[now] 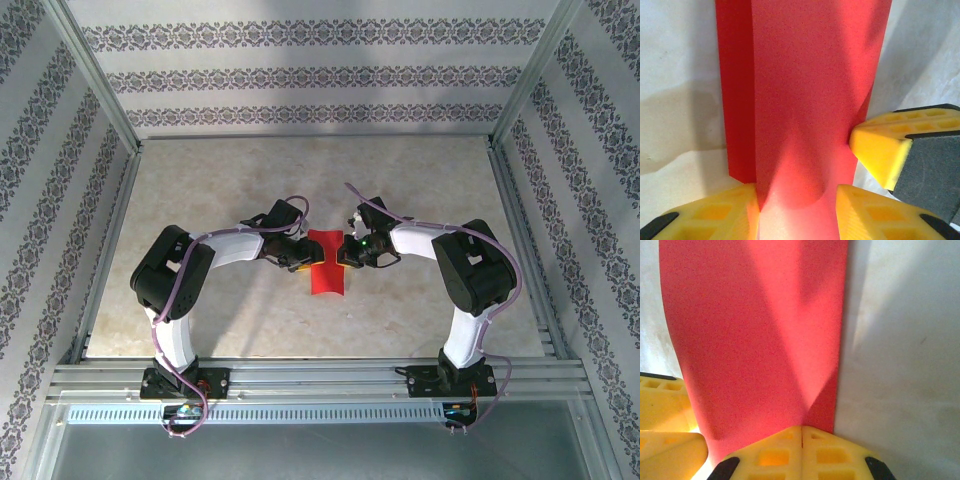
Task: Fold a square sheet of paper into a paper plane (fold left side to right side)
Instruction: Third fold the triangle at the center of the table.
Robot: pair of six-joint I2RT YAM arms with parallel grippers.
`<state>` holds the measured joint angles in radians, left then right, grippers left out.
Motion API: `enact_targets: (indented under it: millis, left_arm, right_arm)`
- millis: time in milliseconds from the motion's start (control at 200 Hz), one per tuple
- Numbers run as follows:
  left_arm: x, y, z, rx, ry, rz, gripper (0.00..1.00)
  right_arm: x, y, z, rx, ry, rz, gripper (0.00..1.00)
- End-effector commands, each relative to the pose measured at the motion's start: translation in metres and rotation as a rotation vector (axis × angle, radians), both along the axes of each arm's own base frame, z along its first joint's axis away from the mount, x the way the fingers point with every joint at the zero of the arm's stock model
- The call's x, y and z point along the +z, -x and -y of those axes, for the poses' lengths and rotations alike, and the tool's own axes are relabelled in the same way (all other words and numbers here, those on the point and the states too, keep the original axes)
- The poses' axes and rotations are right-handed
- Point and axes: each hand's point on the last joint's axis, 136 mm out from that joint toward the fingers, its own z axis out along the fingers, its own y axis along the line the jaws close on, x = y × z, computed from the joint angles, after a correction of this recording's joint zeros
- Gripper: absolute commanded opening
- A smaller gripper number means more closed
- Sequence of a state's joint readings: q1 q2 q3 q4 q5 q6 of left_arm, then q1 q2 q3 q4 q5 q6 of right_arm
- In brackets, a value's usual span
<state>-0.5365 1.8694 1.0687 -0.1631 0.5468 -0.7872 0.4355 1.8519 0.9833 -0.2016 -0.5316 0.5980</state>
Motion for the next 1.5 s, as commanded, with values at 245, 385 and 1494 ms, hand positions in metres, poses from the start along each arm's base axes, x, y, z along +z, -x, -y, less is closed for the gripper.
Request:
enact_targets:
  millis: [245,385,1494]
  left_arm:
    - [0.02,-0.021,0.001,-0.003,0.001,0.084,0.46]
    - [0.019,-0.023,-0.002,-0.002,-0.003,0.084,0.46]
    - [0.016,-0.018,-0.017,0.096,-0.048,0.019,0.0]
  right_arm:
    - [-0.018,0.012,0.014,-0.003,0.068,-0.049,0.0]
    - [-0.017,0.011,0.014,-0.003,0.069,-0.046,0.0]
    - [0.057,-0.018,0.025,-0.027,0.03,0.252,0.32]
